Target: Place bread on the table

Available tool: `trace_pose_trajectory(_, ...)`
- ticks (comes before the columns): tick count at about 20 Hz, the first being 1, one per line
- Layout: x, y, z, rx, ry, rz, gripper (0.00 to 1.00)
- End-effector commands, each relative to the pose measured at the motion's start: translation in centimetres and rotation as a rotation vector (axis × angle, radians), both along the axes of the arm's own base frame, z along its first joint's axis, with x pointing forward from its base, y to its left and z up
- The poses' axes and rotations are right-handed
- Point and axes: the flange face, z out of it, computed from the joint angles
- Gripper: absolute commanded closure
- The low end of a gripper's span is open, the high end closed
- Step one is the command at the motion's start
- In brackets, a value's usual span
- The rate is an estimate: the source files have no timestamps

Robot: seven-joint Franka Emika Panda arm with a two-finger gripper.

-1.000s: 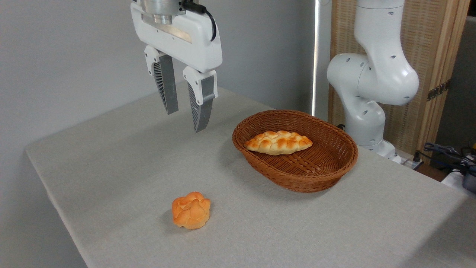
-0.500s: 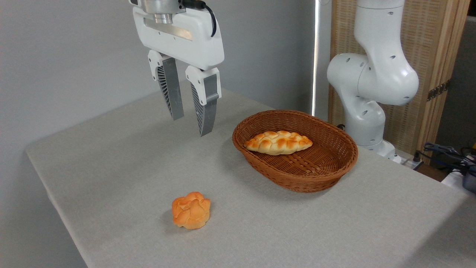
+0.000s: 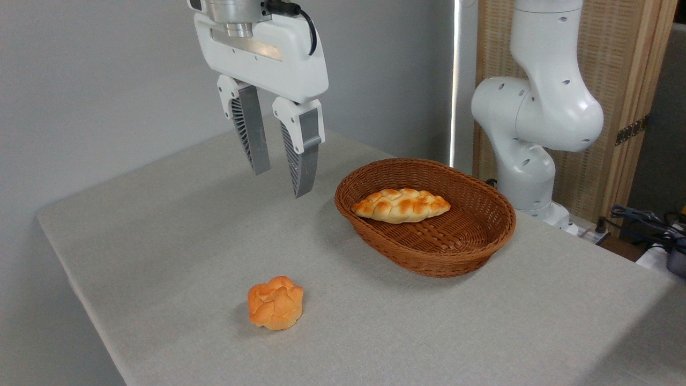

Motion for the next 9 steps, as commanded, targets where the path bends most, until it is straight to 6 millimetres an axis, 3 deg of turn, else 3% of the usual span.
trace_pose_trajectory(1, -0.10, 0.21, 0.22, 0.010, 0.023, -0.002, 0.00)
trace_pose_trajectory(9, -0.04, 0.17, 0.15, -0.001, 0.023, -0.022, 0.00)
